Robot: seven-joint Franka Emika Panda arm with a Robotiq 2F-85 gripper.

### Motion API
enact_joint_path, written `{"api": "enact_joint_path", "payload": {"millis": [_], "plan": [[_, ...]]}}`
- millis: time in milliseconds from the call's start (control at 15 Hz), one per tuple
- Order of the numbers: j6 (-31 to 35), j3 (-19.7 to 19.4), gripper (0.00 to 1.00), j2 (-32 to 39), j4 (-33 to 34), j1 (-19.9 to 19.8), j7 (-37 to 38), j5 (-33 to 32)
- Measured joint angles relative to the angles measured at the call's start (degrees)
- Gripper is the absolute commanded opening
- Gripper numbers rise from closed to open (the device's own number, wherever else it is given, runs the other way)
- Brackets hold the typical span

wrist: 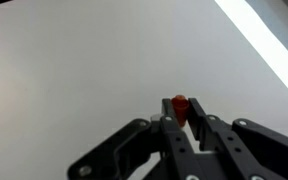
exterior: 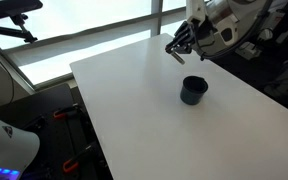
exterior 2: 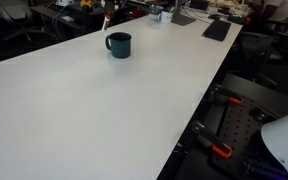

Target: Remove the marker from the mug cup and place it on the table

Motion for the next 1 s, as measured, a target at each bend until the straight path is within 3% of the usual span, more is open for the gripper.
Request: {"api": "enact_joint_path", "payload": {"millis": [400, 1000], "plan": [[-7.5, 0.0, 0.05, 2.6, 2.0, -0.7, -1.7, -0.2], [-7.8, -0.3, 0.05, 11.2, 8.9, -1.8, 0.2, -0.2]]}}
